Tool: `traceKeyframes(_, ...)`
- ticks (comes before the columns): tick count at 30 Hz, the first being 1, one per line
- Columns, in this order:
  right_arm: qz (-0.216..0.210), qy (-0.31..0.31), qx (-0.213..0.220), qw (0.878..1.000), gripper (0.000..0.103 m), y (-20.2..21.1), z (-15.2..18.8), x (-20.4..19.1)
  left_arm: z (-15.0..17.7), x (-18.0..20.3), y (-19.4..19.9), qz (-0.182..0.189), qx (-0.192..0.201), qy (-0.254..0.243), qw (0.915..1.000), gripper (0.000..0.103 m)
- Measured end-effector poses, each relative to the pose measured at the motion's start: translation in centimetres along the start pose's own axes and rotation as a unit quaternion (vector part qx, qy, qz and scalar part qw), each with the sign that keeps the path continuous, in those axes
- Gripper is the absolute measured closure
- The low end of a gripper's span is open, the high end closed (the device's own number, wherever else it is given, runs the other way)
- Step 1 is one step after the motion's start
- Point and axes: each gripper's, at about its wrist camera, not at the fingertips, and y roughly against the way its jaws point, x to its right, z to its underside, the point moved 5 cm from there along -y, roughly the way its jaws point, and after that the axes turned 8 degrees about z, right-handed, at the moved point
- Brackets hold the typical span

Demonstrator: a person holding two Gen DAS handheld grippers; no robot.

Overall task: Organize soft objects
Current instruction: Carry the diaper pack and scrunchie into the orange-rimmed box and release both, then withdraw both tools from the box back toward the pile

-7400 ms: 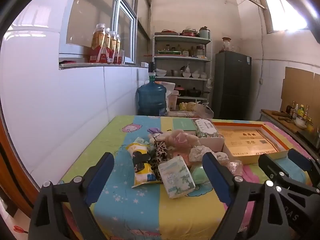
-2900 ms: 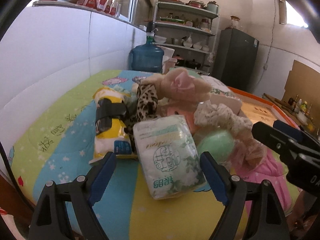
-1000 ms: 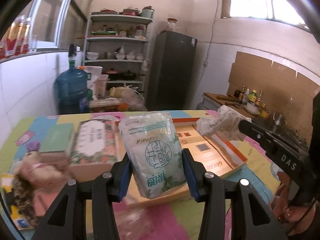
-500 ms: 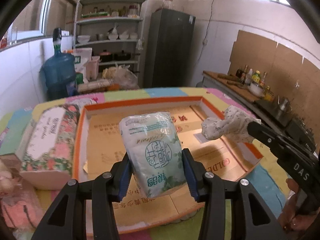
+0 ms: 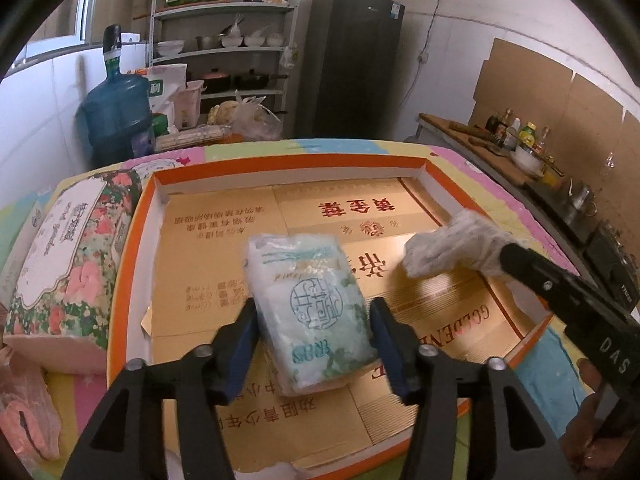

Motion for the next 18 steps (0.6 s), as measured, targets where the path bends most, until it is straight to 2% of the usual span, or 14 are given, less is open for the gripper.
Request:
traceKeyframes(1,-0.003,0.001,-0.002,1.000,0.082,-0.1,0.0,-0.1,0.0,0.1,0.1,0.000,0.001,-0.002,1.0000,0.034)
traceKeyframes(2,-0.006,0.002,-0.001,1.000,0.072,0.0,0.0,-0.2,0.0,0.1,0.3,-0.002,0.005,-0.005,1.0000,0.027)
traceKeyframes(4,-0.010,0.004,0.005,1.000,0.063,0.1,-0.1,-0.3,-0.1,0.3,0.8,-0.006,0.016,-0.010,0.9998,0.017)
traceKeyframes(6,-0.010,0.004,0.008,1.000,0.053,0.2,-0.1,-0.4,-0.2,0.3,1.3,-0.009,0.027,-0.012,0.9995,0.016)
traceKeyframes(18,-0.013,-0.002,0.015,1.000,0.052,1.5,-0.1,-0.6,-0.5,0.0,4.2,-0.018,0.060,-0.015,0.9979,0.015)
